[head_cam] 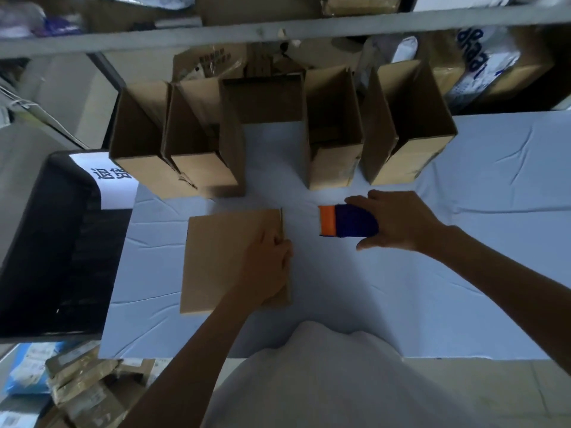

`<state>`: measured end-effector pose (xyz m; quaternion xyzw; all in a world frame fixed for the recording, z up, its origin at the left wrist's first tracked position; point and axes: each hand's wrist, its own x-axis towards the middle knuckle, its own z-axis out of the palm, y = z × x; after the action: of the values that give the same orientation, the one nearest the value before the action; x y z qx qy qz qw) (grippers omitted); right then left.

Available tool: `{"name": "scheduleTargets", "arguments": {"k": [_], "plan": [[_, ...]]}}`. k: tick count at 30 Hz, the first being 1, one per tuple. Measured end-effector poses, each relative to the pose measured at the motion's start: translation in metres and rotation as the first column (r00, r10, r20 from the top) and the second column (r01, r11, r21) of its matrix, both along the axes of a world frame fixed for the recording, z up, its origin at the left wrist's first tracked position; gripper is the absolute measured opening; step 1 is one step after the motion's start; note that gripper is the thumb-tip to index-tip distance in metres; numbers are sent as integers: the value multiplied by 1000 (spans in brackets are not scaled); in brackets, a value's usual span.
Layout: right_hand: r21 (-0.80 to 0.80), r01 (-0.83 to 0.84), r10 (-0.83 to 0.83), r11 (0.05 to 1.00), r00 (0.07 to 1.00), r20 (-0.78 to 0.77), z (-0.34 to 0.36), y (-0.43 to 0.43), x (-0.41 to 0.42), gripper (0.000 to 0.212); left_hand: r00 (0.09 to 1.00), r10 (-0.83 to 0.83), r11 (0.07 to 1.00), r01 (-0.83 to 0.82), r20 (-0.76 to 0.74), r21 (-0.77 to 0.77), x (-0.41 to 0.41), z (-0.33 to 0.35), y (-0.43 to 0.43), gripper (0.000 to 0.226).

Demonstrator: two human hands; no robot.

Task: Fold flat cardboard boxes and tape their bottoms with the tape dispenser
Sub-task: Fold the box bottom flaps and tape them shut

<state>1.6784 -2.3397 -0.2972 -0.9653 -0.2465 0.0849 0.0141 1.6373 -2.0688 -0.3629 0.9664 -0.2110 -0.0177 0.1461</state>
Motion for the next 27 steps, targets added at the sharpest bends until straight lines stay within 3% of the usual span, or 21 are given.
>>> {"name": "scheduleTargets", "arguments": {"k": [2, 4, 6, 8, 11, 14, 18, 22, 23, 24, 25, 27], "plan": [[53, -26, 21, 998, 996, 87, -20, -4, -11, 84, 992, 17, 999, -12, -127, 40, 4, 10, -7, 43], [145, 19, -35, 989, 993, 111, -43, -7, -23, 84, 968, 81, 995, -92, -240, -36, 12, 16, -11, 30], [235, 88, -118, 968, 986, 115, -67, -6, -36, 89, 961, 168, 969, -202, -218, -141, 19, 15, -12, 33], [284, 168, -212, 944, 969, 131, -87, -2, -49, 95, 954, 261, 950, -281, -147, -137, 33, 10, -11, 49], [297, 271, -317, 916, 941, 119, -110, 5, -64, 96, 898, 360, 931, -363, -252, 34, 57, -2, -9, 72], [318, 287, -336, 903, 936, 108, -125, 11, -75, 83, 909, 299, 949, -249, -291, 196, 71, -6, -6, 60], [410, 344, -388, 845, 921, 28, -138, 17, -83, 66, 944, 286, 958, -285, -168, 27, 68, 34, -5, 42], [406, 394, -465, 825, 881, 90, -110, 33, -79, 65, 862, 477, 813, -506, -169, -287, 53, 101, 17, 30], [514, 410, -511, 753, 857, 66, -95, 42, -79, 63, 835, 517, 757, -548, -186, -356, 47, 111, 28, 27], [670, 433, -537, 603, 842, -60, -77, 53, -78, 59, 815, 535, 701, -576, -224, -421, 39, 119, 36, 24], [795, 468, -496, 386, 832, -249, -56, 68, -77, 55, 799, 533, 639, -595, -277, -488, 29, 122, 44, 21], [812, 581, -279, 57, 790, -546, -18, 94, -69, 50, 782, 496, 526, -617, -378, -586, 9, 118, 52, 30]]}}
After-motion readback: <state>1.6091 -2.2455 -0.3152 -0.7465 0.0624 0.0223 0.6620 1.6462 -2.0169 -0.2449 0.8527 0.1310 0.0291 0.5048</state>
